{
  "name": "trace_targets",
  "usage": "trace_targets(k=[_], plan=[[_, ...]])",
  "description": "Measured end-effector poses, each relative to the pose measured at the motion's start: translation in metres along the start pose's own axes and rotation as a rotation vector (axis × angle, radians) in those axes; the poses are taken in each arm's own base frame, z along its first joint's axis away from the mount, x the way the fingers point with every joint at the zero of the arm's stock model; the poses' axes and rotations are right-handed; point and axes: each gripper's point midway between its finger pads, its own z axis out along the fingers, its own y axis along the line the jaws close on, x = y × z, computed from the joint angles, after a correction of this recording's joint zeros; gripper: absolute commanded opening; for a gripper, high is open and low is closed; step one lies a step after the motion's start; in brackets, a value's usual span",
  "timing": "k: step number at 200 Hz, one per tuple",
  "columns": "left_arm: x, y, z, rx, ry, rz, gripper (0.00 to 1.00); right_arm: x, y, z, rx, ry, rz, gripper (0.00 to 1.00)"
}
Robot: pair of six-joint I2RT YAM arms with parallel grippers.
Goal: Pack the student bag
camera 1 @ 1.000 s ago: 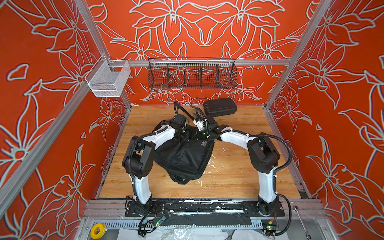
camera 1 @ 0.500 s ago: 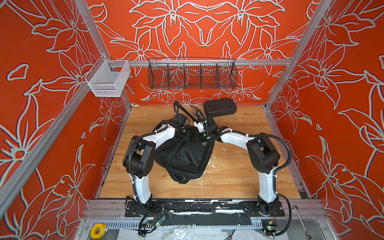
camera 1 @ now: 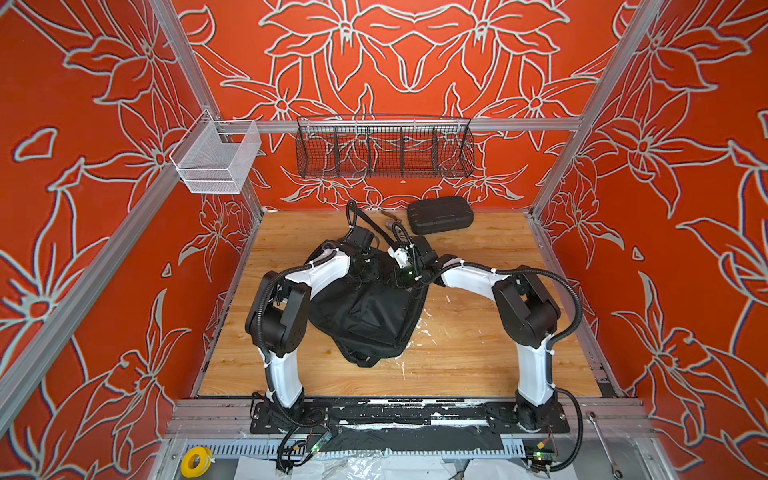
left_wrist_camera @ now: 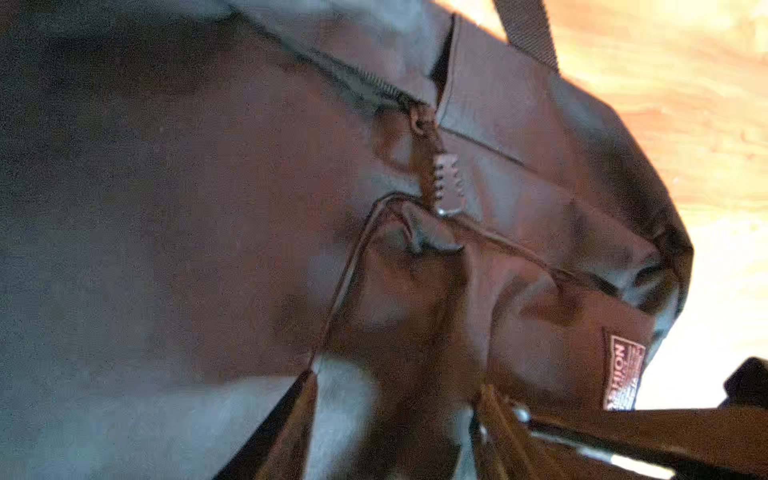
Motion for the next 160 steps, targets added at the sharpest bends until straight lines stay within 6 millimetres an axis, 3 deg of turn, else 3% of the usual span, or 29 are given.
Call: trace_targets(k=[44,72,92,126,160], plan=[[-0.003,0.000,-0.007,-0.004,-0.018,0.063,0.59,0.002,0.000,0.000,-0.010,0.008,-0.003,0.00],[-0.005,-0.001,-0.006,-0.011,-0.014,0.080,0.52,0.002,0.001,0.000,-0.014,0.010,-0.005,0.00],[-0.008,-0.002,-0.003,-0.009,-0.007,0.080,0.40,0.002,0.001,0.000,-0.014,0.010,-0.005,0.00],[-0.011,-0.010,0.000,0.024,-0.001,0.069,0.10,0.002,0.001,0.000,-0.016,0.009,-0.009,0.00],[-0.008,-0.013,0.001,0.048,0.014,0.053,0.01,-0.004,-0.001,-0.003,-0.015,-0.008,-0.002,0.00]])
